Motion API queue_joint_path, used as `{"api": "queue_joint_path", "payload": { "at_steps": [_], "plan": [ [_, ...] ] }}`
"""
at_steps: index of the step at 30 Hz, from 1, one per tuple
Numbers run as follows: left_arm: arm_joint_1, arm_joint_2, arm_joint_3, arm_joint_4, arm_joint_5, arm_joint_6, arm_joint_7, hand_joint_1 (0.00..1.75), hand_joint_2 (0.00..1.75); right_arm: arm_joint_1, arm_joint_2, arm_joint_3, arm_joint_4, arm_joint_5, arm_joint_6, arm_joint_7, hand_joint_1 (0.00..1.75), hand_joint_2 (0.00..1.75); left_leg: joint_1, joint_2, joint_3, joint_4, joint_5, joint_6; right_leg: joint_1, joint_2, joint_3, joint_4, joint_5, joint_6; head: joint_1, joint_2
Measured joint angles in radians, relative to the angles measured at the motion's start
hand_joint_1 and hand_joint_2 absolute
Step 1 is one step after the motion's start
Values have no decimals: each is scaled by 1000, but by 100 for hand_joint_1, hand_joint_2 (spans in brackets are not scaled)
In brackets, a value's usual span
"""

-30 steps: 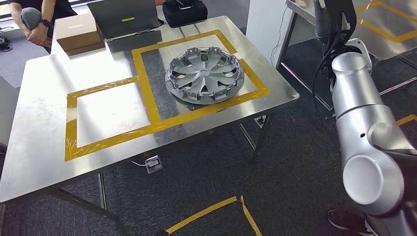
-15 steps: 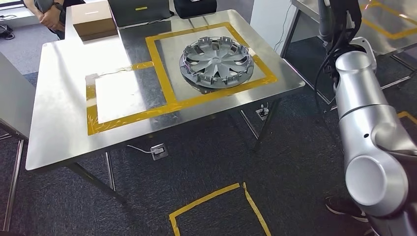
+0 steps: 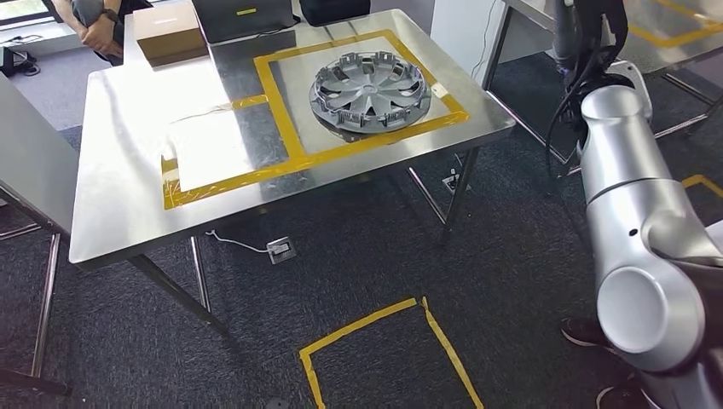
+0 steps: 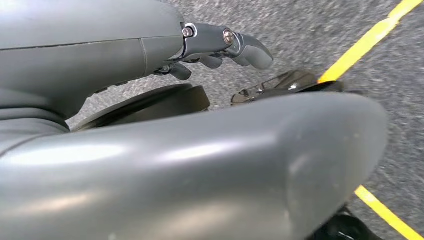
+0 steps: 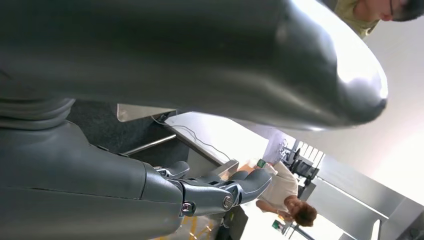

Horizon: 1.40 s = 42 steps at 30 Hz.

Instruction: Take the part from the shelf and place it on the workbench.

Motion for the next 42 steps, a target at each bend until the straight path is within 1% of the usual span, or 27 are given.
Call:
{"api": "queue_joint_path", "payload": {
  "at_steps": [1,2,3,4,5,6,8,9,10,11,13,15,16,18,19,20,21,25,29,37,42],
  "plan": [
    [0,0,0,0,-1,2,0,0,0,0,-1,0,-1,-1,-1,0,0,0,1,-1,52,-68,-1,-1,-1,-1,-8,2,7,7,-1,0],
    [0,1,0,0,-1,4,0,0,0,-1,-2,0,-1,-2,-2,0,0,0,0,-2,94,-131,-14,2,-1,-1,-14,3,13,14,-1,0],
    [0,1,0,0,-2,6,0,0,0,-3,-3,0,-2,-3,-3,0,0,0,-1,-3,121,-174,-30,7,0,-2,-17,3,19,21,-1,0],
    [0,1,0,0,-3,7,0,0,0,-3,-5,0,-3,-6,-3,-1,0,0,-2,-5,133,-196,-40,14,2,-2,-19,3,22,24,-1,0],
    [0,2,0,0,-4,7,0,0,0,-3,-6,0,-2,-10,-3,-2,0,0,-3,-5,132,-203,-41,21,3,-2,-20,1,27,19,0,0],
    [0,2,0,0,-4,7,0,0,0,-2,-7,0,-2,-15,-3,-6,0,0,-3,-5,130,-204,-38,26,4,-2,-21,0,30,7,1,0],
    [1,2,0,0,-4,7,0,0,0,3,-13,0,-2,-29,-3,-18,0,0,-4,-6,128,-205,-34,33,5,-2,-22,-4,39,-25,2,0],
    [1,2,0,0,-4,7,0,0,0,8,-18,0,-2,-37,-4,-26,0,0,-4,-6,127,-205,-32,36,6,-2,-22,-6,43,-33,3,0],
    [1,2,0,0,-4,7,0,0,0,13,-22,0,-2,-43,-4,-32,0,0,-5,-6,125,-205,-30,38,6,-2,-22,-8,47,-37,4,0],
    [1,2,0,0,-4,7,0,0,0,19,-27,0,-2,-47,-4,-38,0,0,-6,-6,124,-205,-29,40,6,-2,-22,-11,51,-37,4,0],
    [2,2,0,0,-4,7,0,0,0,32,-34,0,-3,-52,-4,-45,0,0,-9,-4,122,-205,-28,43,4,-1,-22,-15,57,-30,4,0],
    [2,2,0,0,-4,7,0,0,0,41,-39,0,-3,-56,-4,-47,0,0,-11,-3,121,-204,-27,44,2,-1,-22,-19,61,-19,4,0],
    [2,2,0,0,-4,7,0,0,0,44,-41,0,-3,-60,-6,-48,0,0,-12,-3,120,-204,-27,45,1,-1,-22,-21,61,-9,4,0],
    [2,3,0,0,-6,7,0,0,0,56,-49,-4,-5,-78,-12,-52,0,0,-13,-3,118,-202,-27,46,-1,-1,-21,-24,60,18,4,0],
    [2,3,0,0,-8,7,1,0,0,67,-56,-7,-6,-89,-16,-57,0,0,-13,-3,118,-202,-27,46,-2,-1,-20,-25,59,29,4,0],
    [2,3,0,0,-11,7,2,0,0,83,-64,-11,-7,-101,-19,-65,0,0,-13,-4,118,-202,-28,47,-3,-2,-20,-26,58,36,4,0],
    [2,3,0,0,-13,7,2,0,0,102,-73,-16,-8,-114,-21,-76,0,0,-13,-4,118,-202,-28,47,-3,-2,-20,-26,58,39,4,0],
    [4,4,0,0,-16,7,3,0,0,199,-108,-36,-11,-162,-23,-131,0,0,-12,-3,117,-203,-28,47,-2,-1,-21,-25,57,41,4,0],
    [5,5,0,0,-16,7,1,0,0,289,-126,-52,-17,-204,-21,-157,0,0,-11,-2,117,-204,-28,46,-2,0,-23,-23,56,42,4,0],
    [6,5,0,0,-11,8,-2,0,0,411,-132,-93,-12,-279,-21,-176,0,0,-10,-1,116,-205,-26,43,-1,0,-27,-20,56,41,4,0],
    [10,5,3,0,-1,15,-2,0,0,536,-127,-144,5,-338,-24,-219,0,0,-9,-2,116,-205,-26,43,-1,0,-26,-20,56,41,4,0]
  ]
}}
